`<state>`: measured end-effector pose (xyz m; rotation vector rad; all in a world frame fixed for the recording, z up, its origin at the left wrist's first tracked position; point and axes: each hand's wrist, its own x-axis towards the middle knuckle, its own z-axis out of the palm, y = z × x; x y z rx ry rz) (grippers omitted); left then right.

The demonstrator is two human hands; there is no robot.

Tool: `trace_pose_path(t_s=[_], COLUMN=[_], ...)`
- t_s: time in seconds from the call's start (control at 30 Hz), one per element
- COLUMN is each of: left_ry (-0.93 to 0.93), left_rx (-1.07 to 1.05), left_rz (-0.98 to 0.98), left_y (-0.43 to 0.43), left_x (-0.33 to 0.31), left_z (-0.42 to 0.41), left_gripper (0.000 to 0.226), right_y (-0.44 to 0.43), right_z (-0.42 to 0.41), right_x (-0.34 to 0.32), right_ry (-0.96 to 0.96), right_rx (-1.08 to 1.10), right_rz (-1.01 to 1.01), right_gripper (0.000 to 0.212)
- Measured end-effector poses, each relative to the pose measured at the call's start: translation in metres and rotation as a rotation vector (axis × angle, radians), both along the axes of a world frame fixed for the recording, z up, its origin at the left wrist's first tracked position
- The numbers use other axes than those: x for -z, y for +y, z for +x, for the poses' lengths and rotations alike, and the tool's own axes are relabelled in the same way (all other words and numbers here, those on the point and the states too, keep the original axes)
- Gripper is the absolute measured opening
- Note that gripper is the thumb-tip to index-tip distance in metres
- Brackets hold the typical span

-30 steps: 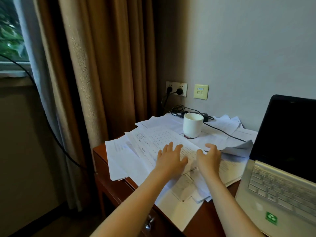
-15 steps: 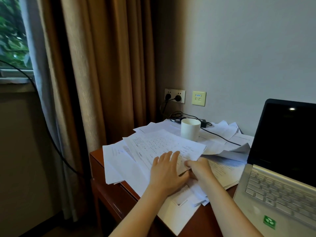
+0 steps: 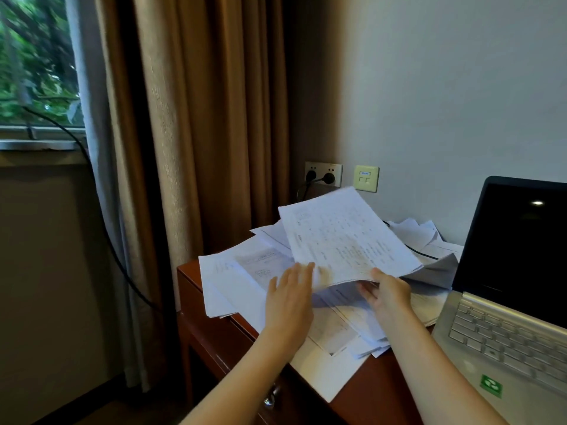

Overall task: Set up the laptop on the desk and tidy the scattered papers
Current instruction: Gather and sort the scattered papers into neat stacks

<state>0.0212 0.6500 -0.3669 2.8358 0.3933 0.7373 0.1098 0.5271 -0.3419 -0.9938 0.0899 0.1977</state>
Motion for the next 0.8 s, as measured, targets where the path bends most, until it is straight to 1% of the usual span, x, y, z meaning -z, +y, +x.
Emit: trace_pose_path(t_s=[0.03,0.07,0.13,0.17,0.2,0.27,0.33,0.37,0.4,0.5,0.57,0.67,0.7,0.77,0.8], left_ry=[-0.029,-0.084,-0.214,-0.268,-0.3,-0.338,-0.352,-0.337,-0.317,-0.263,-0.282,-0.35,-0.353,-0.28,-0.226], left_rx=[-0.051,-0.106,-0.176,-0.186,-0.189,-0.165,-0.128,-0.122,-0.123,-0.116,-0.106,-0.114,-0.082,-0.029,-0.015], left_rz=[-0.128,-0.319,-0.85,-1.113,-1.326,-1.623,-1.789,-1.808,-1.78,-1.628,-1.551,-1.287,-1.269,-1.396,-1.452], left_y=[0.003,0.007,0.016,0.021,0.026,0.037,0.038,0.037,0.034,0.025,0.021,0.013,0.012,0.008,0.006], left_x=[-0.002,-0.004,-0.011,-0.016,-0.02,-0.026,-0.03,-0.028,-0.026,-0.016,-0.013,-0.014,-0.011,-0.012,-0.011], left_z=[-0.004,-0.006,-0.009,-0.009,-0.008,-0.006,-0.007,-0.008,-0.008,-0.006,-0.006,-0.006,-0.004,-0.003,-0.003], left_gripper=[0.062,0.065,0.071,0.07,0.067,0.058,0.053,0.053,0.056,0.073,0.078,0.079,0.081,0.079,0.071], right_y=[0.0,0.001,0.004,0.005,0.007,0.007,0.007,0.006,0.006,0.005,0.005,0.005,0.005,0.005,0.005], right_z=[0.0,0.0,-0.001,-0.001,0.0,0.001,0.0,0.001,0.0,0.001,0.002,0.002,0.002,0.001,0.001], right_x=[0.0,0.0,0.001,0.002,0.003,0.004,0.004,0.005,0.005,0.006,0.006,0.008,0.008,0.007,0.007], right_ry=[0.013,0.02,0.03,0.038,0.045,0.052,0.059,0.06,0.064,0.076,0.086,0.107,0.11,0.114,0.112], right_rx=[-0.001,-0.003,-0.016,-0.019,-0.022,-0.029,-0.032,-0.035,-0.039,-0.046,-0.05,-0.049,-0.053,-0.062,-0.068], right_rz=[0.013,0.019,0.033,0.042,0.053,0.073,0.09,0.096,0.099,0.12,0.137,0.16,0.166,0.17,0.165], right_gripper=[0.036,0.036,0.037,0.038,0.039,0.041,0.041,0.041,0.041,0.043,0.044,0.045,0.045,0.045,0.045])
